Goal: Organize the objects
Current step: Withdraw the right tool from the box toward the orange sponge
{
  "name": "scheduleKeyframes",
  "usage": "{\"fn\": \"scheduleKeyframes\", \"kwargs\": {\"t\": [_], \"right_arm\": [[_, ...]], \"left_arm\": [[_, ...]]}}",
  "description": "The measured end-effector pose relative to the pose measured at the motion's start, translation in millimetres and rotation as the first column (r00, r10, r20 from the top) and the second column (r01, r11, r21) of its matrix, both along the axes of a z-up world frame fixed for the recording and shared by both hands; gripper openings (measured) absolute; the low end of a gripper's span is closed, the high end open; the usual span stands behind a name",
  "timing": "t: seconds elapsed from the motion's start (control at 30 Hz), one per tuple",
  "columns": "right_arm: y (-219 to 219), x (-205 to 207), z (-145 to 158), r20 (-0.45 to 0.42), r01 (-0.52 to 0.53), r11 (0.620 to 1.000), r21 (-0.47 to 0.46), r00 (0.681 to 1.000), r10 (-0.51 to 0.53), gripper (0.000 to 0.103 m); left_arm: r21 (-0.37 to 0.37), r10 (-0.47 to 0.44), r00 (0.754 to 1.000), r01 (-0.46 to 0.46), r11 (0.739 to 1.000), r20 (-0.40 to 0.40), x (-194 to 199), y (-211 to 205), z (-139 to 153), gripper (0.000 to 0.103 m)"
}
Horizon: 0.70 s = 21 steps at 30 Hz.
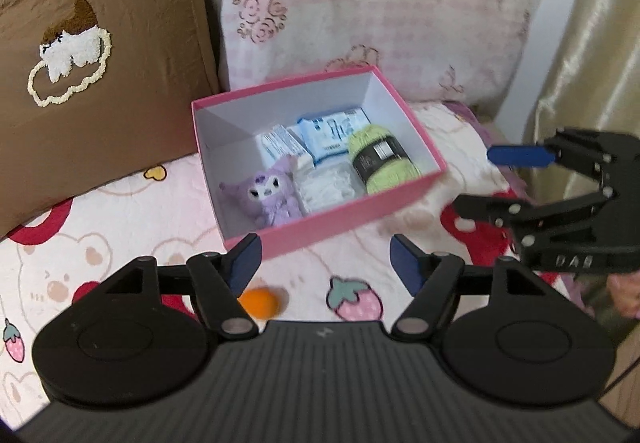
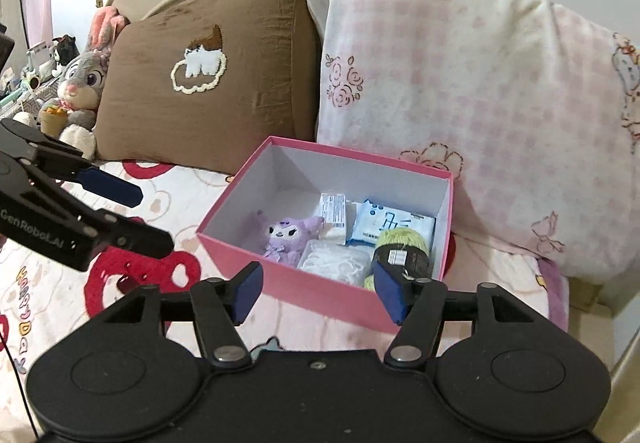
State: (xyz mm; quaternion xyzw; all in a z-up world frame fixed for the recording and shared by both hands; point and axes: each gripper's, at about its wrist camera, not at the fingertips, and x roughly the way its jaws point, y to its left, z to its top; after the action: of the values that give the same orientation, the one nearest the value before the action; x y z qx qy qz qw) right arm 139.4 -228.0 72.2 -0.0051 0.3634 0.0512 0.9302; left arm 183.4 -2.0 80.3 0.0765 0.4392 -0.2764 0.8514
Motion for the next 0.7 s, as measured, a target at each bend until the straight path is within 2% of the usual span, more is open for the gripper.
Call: {"fn": "scheduleKeyframes", "kwargs": {"t": [0.17, 0.23, 0.43, 0.57, 0.63, 0.67, 0.7], "right_arm": [[11, -24, 8, -0.024, -0.01, 1.0, -0.009, 1.0, 0.01, 0.072], [17, -32, 10, -0.032, -0.043, 0.999, -0.012, 0.999, 0.043, 0.072], [34, -50, 12, -0.043, -0.125, 0.991, -0.045, 0.991, 0.123, 0.074], [40, -53, 8, -0.053, -0.149, 0.989, -0.021, 0.988, 0.148, 0.074], [43, -53, 5, -0.057, -0.171, 0.985, -0.008, 0.984, 0.17, 0.08], [46, -53, 2, -0.056, -0.186, 0.983, -0.003, 0.981, 0.186, 0.089], [48, -54, 0, -0.05, -0.202, 0.979, 0.002, 0.978, 0.202, 0.093]], "left_arm": [[-0.012, -0.046, 0.997, 0.045, 0.999, -0.054, -20, 13, -1, 0.075], [-0.02, -0.06, 0.995, 0.059, 0.998, -0.076, -26, 19, -2, 0.077], [-0.012, -0.064, 0.995, 0.063, 0.998, -0.083, -44, 31, -12, 0.082], [-0.007, -0.055, 0.994, 0.055, 0.998, -0.098, -47, 38, -23, 0.083], [-0.006, -0.051, 0.993, 0.051, 0.999, -0.108, -47, 42, -30, 0.086], [-0.005, -0.052, 0.992, 0.052, 0.999, -0.114, -47, 43, -34, 0.087], [-0.002, -0.059, 0.992, 0.06, 0.998, -0.113, -47, 43, -39, 0.09]]}}
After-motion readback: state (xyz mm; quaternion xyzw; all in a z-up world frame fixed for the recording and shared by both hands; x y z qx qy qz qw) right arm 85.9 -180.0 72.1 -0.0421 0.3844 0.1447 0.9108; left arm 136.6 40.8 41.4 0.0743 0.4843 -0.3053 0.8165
